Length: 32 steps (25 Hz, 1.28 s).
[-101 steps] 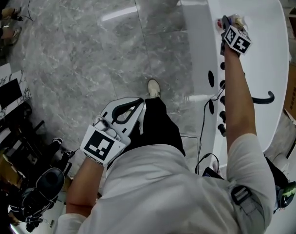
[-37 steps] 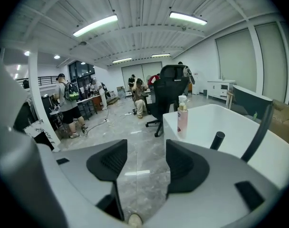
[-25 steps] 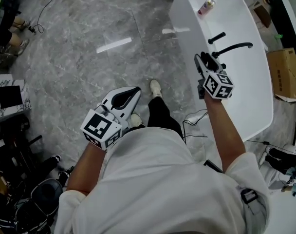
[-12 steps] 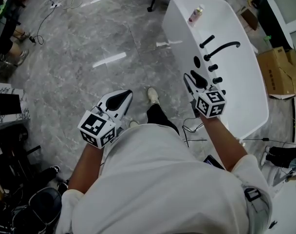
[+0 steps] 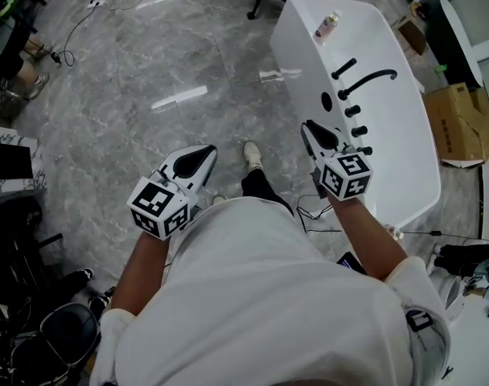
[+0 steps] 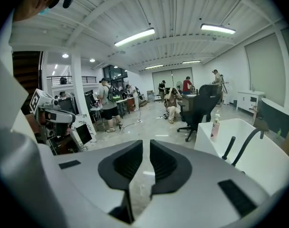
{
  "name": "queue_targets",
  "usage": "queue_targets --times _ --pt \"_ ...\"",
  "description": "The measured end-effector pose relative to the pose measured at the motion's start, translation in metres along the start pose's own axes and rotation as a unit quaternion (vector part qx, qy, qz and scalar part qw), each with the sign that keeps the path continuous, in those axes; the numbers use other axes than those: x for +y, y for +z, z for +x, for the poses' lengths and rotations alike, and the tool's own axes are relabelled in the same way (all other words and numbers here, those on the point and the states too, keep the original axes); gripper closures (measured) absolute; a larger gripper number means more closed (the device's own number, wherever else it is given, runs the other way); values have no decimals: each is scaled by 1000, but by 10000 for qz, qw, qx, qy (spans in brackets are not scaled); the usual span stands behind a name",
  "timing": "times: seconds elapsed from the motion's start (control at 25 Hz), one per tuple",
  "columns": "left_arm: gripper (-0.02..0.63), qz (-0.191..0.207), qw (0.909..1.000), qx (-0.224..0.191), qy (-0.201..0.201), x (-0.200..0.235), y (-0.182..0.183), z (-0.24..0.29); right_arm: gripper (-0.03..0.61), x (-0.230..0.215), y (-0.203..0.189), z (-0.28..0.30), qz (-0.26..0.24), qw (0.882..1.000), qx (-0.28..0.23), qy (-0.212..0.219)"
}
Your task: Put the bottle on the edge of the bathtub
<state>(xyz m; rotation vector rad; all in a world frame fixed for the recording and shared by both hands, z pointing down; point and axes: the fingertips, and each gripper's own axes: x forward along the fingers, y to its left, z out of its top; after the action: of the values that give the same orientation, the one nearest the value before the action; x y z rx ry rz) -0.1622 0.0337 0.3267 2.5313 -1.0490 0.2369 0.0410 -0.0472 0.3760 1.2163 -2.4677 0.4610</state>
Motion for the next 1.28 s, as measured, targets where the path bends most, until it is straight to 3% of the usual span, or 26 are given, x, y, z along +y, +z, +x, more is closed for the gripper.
queue_targets --times 0.56,1.28 --pt "595 -33 10000 69 -49 2 -9 -5 569 25 3 5 -165 9997 -31 157" --pt "595 -85 9998 165 -45 1 -11 7 571 30 16 2 -448 9982 -130 368"
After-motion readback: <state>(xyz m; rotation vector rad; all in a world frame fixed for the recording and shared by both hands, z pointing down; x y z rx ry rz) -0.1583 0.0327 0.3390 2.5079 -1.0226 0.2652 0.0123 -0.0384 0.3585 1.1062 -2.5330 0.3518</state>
